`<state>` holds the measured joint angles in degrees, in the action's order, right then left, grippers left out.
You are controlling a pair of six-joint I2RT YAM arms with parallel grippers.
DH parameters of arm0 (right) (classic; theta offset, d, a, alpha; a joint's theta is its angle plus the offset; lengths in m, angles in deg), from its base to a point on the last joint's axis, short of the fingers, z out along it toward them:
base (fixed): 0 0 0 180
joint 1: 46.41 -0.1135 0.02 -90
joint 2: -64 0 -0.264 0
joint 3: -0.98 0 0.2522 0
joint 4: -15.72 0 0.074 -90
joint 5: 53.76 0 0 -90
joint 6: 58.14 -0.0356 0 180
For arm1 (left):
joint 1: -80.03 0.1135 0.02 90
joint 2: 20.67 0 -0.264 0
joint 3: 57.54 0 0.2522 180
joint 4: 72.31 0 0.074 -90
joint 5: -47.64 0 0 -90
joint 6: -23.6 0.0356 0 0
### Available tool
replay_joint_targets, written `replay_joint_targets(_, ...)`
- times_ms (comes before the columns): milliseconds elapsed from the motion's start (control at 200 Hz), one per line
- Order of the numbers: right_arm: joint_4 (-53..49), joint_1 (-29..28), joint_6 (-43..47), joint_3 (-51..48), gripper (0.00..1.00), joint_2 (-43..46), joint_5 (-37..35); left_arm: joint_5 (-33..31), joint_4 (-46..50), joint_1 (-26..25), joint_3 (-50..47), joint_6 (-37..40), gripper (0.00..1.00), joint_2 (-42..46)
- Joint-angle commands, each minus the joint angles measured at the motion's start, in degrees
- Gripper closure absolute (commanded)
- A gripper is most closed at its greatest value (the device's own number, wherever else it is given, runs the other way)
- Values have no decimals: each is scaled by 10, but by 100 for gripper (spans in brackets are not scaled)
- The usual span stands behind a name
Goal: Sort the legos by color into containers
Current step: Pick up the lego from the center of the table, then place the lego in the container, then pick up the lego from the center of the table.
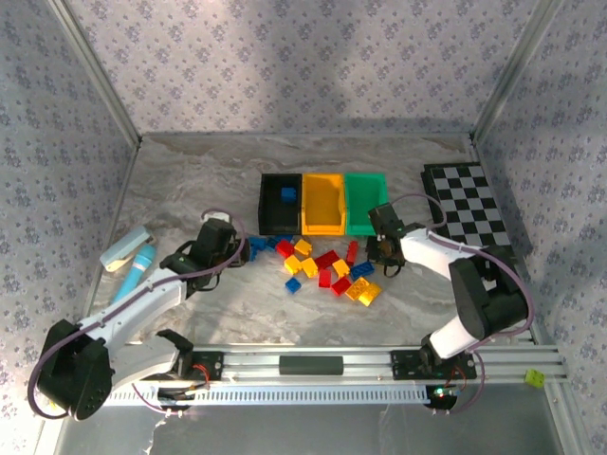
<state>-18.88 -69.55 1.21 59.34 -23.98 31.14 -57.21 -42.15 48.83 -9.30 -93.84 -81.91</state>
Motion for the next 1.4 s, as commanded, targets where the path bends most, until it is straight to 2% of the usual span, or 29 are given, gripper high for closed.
replay_joint_targets(0,-11,-7,2,27,83,29,18,11,-10,3,-5,8,31,8)
replay_joint_targets(145,-38,2,26,104,83,32,9,43,-31,3,-12,13,31,1)
replay_joint_targets(220,-48,11,44,154,83,11,2,76,-41,3,-12,23,32,-2)
replay_joint_targets(310,-62,25,61,213,80,-25,-11,87,-49,3,-18,25,32,3)
replay_joint_targets(370,-77,32,69,258,72,-50,-14,82,-50,3,-23,27,32,11)
replay_joint_targets(445,-94,33,78,290,56,-71,-14,76,-46,3,-24,29,32,18)
replay_joint_targets(580,-89,13,74,272,49,-58,-12,75,-45,3,-30,30,32,30)
replay_joint_targets(825,-86,-44,27,162,53,12,6,86,-55,3,-29,30,31,17)
replay_joint_targets(1025,-64,-74,-10,98,55,-1,7,99,-61,3,-26,27,32,9)
replay_joint_targets(1294,-36,-87,-17,130,58,-78,31,92,-57,3,-28,27,31,15)
replay_joint_targets(1394,-35,-90,-17,138,66,-93,35,81,-52,3,-30,29,32,21)
